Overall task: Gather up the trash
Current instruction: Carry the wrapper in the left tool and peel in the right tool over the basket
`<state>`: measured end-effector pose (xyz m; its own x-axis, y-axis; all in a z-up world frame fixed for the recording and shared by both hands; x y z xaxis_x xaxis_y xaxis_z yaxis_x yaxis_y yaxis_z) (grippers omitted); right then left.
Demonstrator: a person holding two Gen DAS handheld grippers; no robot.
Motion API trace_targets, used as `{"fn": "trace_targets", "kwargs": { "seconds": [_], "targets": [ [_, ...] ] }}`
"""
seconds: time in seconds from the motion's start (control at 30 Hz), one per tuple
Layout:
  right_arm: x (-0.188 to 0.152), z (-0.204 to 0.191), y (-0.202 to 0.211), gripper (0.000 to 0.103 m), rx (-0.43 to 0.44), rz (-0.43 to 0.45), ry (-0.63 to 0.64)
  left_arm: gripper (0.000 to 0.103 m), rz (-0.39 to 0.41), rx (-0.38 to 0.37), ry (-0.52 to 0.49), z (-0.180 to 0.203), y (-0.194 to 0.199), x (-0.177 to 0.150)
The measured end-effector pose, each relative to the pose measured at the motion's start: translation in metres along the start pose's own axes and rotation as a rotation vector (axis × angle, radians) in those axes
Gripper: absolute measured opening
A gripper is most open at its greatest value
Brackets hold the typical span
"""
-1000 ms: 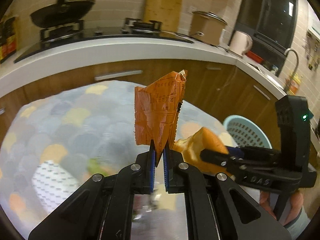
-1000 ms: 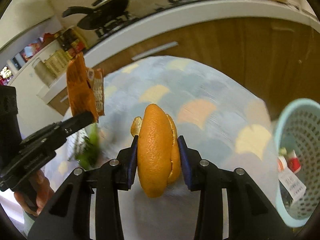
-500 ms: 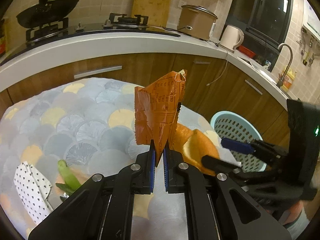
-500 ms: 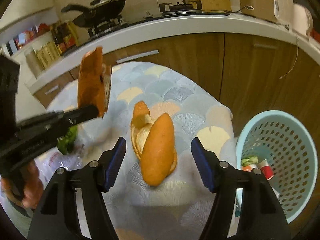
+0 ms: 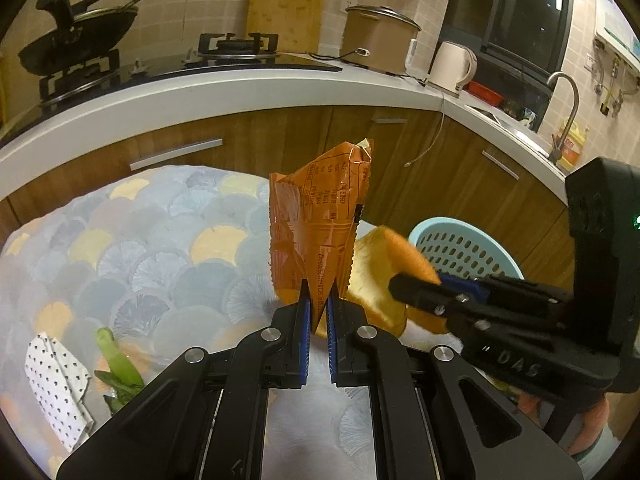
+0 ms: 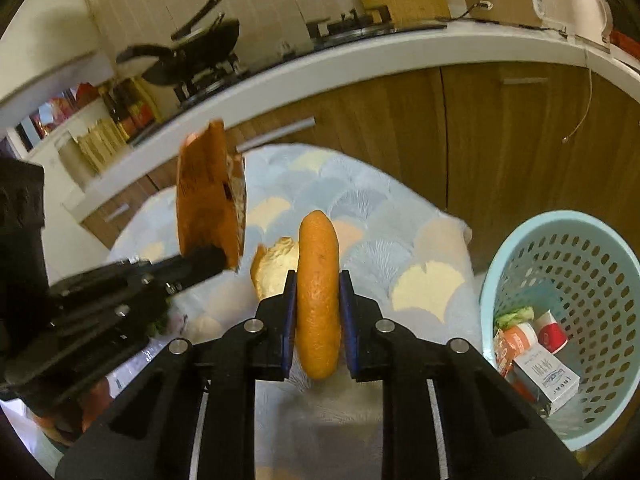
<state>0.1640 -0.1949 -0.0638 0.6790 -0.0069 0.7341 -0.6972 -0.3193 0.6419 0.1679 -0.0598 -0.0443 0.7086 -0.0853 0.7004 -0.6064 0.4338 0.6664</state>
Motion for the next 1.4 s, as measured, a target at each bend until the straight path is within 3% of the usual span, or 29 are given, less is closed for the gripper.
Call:
{"fn": "trace_targets", "kwargs": {
  "seconds": [0.87,1.4],
  "targets": [
    [-0.014,0.079,0.044,0.017,-0.110,0.050,-0.062,0.005,-0.045,-0.030,-0.094,0.073,-0.030,-0.005],
    [-0.020,0.077,0.037,0.017,-0.138,0.022,-0.050,0.005,-0.046,-0.054,-0.115,0.090,-0.027,-0.014]
  ]
}}
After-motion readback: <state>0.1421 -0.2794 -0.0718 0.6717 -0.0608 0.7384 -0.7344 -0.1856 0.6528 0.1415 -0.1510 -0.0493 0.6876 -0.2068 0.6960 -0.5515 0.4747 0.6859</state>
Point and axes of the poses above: each gripper's, at about its wrist camera, not at the fingertips, and y roughly against the way its jaws point, z to its right, x to its top, the point moved 2 cm from there along -y, roughly the way its jaws point, and after that the axes turned 6 degrees about y, right-handed, at the moved point
